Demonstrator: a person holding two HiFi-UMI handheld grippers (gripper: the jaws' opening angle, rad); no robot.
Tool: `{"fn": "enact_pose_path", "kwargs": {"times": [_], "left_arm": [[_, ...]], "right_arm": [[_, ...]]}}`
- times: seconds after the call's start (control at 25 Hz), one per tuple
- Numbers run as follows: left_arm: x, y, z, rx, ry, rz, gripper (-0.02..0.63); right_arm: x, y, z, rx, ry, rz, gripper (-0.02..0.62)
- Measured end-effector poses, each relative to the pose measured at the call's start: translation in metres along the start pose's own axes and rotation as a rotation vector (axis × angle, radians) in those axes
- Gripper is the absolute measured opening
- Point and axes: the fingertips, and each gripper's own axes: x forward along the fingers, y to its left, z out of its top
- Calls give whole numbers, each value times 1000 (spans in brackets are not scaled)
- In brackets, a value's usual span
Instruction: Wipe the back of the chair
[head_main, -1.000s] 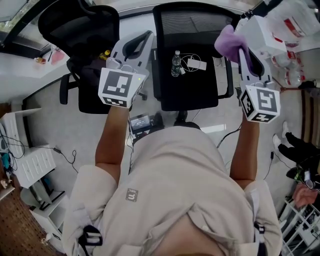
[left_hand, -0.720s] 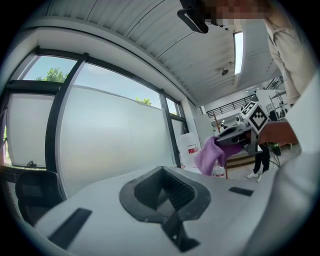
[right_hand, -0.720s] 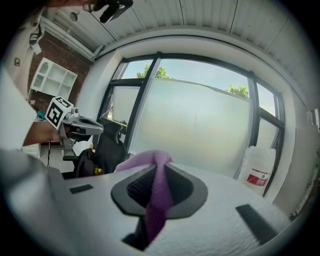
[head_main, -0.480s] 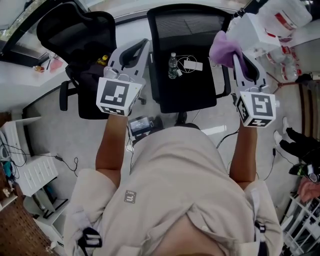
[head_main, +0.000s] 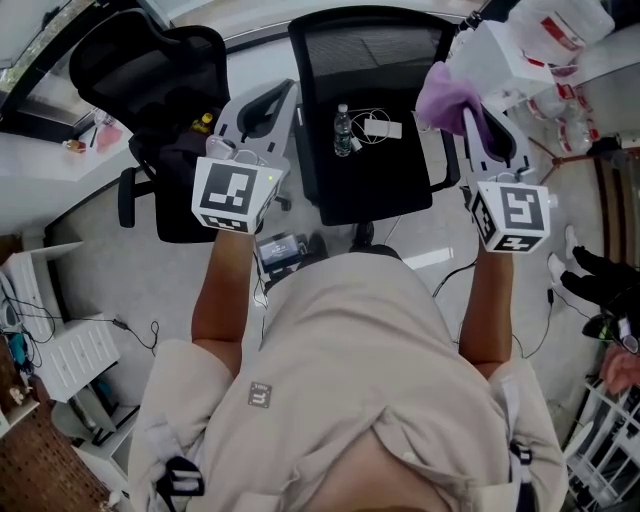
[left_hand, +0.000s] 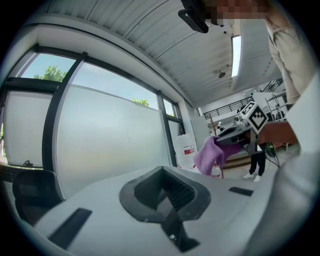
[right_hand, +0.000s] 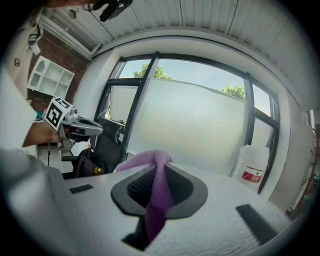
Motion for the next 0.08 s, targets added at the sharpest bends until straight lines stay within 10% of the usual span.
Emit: {"fn": "enact_pose_path", "kwargs": {"times": [0.08], "left_arm": [[-2,2,-1,3,-1,1,7]], "right_arm": [[-1,2,1,0,1,-1,31]]}}
